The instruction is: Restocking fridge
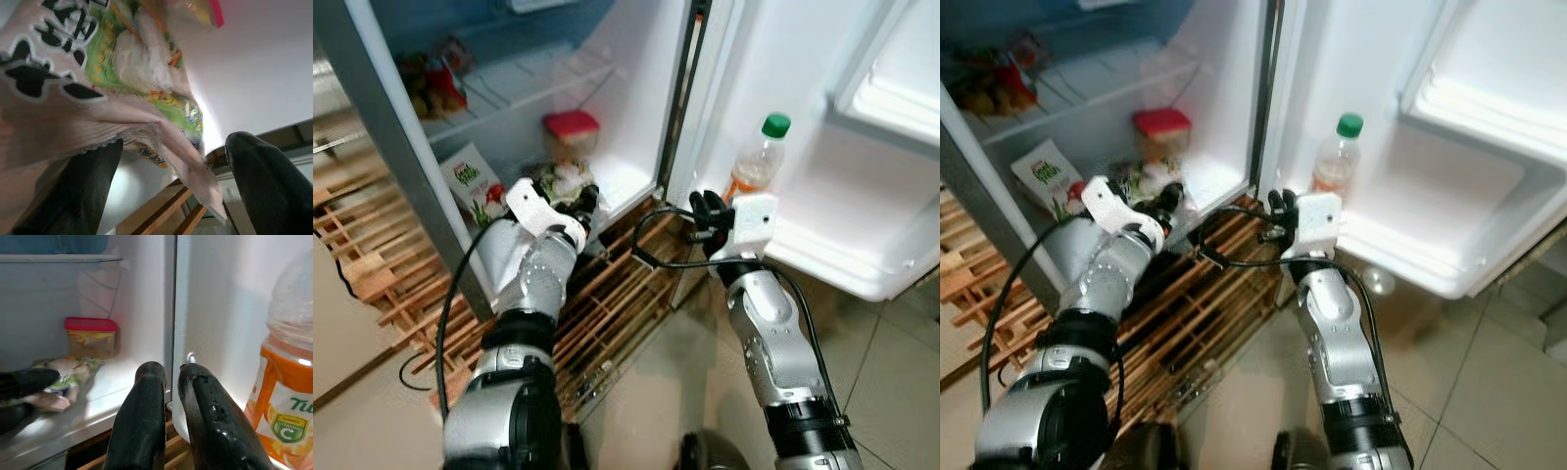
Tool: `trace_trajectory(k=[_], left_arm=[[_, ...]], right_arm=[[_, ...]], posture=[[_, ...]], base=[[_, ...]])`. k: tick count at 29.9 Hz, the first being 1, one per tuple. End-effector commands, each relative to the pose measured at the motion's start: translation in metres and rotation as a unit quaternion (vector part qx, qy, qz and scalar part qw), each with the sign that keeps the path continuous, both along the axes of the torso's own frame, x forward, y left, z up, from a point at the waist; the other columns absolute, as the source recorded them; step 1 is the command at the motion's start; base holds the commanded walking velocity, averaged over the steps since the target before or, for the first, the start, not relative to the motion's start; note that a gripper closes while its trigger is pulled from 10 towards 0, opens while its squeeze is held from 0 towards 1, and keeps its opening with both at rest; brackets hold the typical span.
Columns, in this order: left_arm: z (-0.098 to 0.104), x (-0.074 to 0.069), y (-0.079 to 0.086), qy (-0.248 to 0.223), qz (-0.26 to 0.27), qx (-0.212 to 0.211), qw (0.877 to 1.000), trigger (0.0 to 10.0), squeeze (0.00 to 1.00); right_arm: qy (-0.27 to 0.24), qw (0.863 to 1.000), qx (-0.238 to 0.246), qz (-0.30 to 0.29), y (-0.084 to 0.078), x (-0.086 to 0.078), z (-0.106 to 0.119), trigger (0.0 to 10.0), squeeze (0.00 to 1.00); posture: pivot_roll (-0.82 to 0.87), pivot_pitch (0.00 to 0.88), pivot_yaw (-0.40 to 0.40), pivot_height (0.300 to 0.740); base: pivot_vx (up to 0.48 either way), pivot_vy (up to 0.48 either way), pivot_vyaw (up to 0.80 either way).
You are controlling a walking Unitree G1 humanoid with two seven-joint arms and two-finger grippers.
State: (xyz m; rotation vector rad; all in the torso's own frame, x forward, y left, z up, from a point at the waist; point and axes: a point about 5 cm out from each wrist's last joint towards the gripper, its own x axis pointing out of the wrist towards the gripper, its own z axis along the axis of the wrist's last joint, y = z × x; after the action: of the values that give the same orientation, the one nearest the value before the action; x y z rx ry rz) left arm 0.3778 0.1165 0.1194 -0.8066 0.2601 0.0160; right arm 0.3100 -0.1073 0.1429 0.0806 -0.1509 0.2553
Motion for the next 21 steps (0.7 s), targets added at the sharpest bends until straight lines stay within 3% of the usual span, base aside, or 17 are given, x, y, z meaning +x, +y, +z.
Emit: trace_trajectory(k=[1,2,15,18,21], left_arm=[[-0.005,0.0,0.0,0.016,0.008,-0.004,1.0,9.6,0.0],[-0.011,0.0,0.003,0.041,0.026,-0.02,0.999,0.0,0.0],[-0.023,0.0,0.018,0.075,0.094,-0.078,0.99,0.0,0.0],[-0.024,-0.001,0.023,0.083,0.106,-0.077,0.988,0.0,0.0],[-0.02,0.002,0.022,0.067,0.083,-0.063,0.992,0.0,0.0]], right_arm=[[-0.001,1.0,-0.004,0.001,-0.001,0.0,0.001,10.0,0.0],[-0.001,1.0,-0.004,0.0,-0.001,0.0,0.001,10.0,0.0],[0.002,1.0,-0.006,-0.001,-0.002,0.0,0.001,10.0,0.0],[0.002,1.0,-0.006,-0.001,-0.001,0.0,0.001,10.0,0.0],[0.002,1.0,-0.003,-0.003,-0.002,0.002,0.001,10.0,0.0]], posture=[[-0.1,0.0,-0.011,0.689],[-0.1,0.0,-0.012,0.689],[-0.11,0.0,-0.004,0.689],[-0.11,0.0,-0.004,0.689],[-0.11,0.0,0.0,0.689]], base=[[0.0,0.0,0.0],[0.0,0.0,0.0],[0.0,0.0,0.0],[0.0,0.0,0.0],[0.0,0.0,0.0]])
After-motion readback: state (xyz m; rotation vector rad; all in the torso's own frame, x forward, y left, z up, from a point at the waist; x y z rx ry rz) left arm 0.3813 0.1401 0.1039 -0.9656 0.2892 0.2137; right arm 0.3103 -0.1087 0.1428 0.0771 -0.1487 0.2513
